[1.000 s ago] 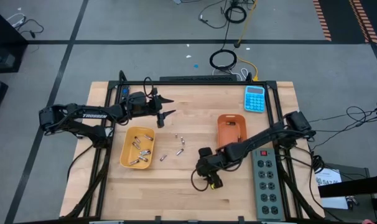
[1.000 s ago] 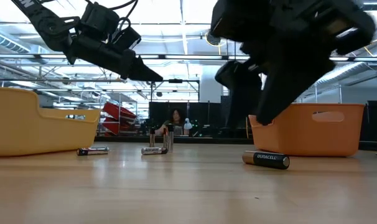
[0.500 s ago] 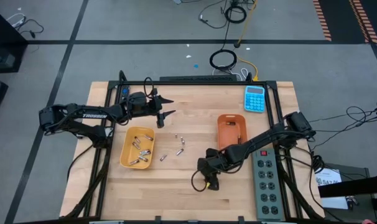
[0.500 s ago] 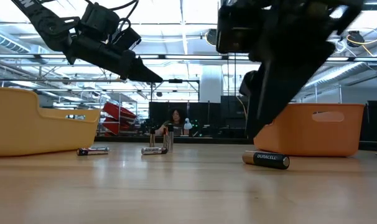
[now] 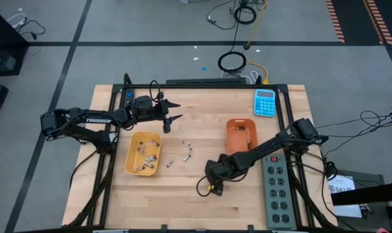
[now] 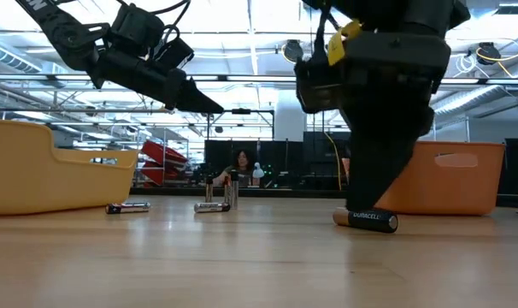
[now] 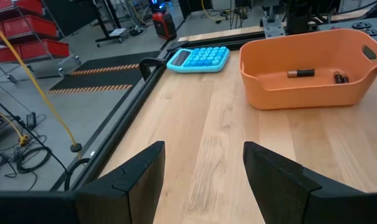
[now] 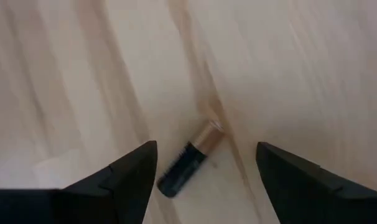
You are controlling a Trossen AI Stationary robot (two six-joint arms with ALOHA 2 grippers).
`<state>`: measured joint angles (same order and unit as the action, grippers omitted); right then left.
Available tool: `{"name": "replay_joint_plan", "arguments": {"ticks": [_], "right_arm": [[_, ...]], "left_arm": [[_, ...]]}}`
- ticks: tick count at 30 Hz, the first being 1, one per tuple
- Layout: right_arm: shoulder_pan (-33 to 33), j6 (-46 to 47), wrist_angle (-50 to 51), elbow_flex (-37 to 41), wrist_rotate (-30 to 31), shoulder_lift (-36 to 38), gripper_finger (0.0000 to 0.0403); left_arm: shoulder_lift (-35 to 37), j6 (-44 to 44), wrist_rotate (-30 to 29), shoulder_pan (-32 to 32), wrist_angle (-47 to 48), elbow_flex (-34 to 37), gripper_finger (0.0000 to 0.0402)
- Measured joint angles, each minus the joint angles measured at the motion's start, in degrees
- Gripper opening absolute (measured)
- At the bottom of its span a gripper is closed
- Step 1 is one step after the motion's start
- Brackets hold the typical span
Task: Sort batteries
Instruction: Put the black-brown battery into the orange bin
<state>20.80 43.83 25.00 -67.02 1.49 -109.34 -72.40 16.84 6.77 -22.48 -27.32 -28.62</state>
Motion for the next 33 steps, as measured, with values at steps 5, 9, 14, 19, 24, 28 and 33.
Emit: {"name": "replay_joint_plan", "arguments": {"ticks": [5,9,14,19,24,28,33], "right_arm": [[1.1,0.6,1.8,0.0,1.7,0.0,0.0236],[1.7,-0.6,2.8,0.0,3.5,0.0,0.0213],[1.7,-1.9,5.4,0.0,4.8,0.0,0.0196],[0.6,-4.8,8.4,0.0,6.1,0.0,0.0181],[-0.4,-9.3,9.9,0.0,6.0,0.1,0.0159],[-0.9,-12.8,10.0,0.0,6.0,0.1,0.0136],[-2.0,-15.1,10.4,0.0,5.4,0.1,0.0093]], "left_arm": [[0.0,0.0,0.0,0.0,0.3,0.0,0.0228],[0.0,0.0,0.0,0.0,0.3,0.0,0.0228],[0.0,0.0,0.0,0.0,0.3,0.0,0.0228],[0.0,0.0,0.0,0.0,0.3,0.0,0.0228],[0.0,0.0,0.0,0.0,0.3,0.0,0.0228],[0.0,0.1,0.0,0.0,0.3,0.0,0.0228],[0.0,0.1,0.0,0.0,0.4,0.0,0.0228]]}}
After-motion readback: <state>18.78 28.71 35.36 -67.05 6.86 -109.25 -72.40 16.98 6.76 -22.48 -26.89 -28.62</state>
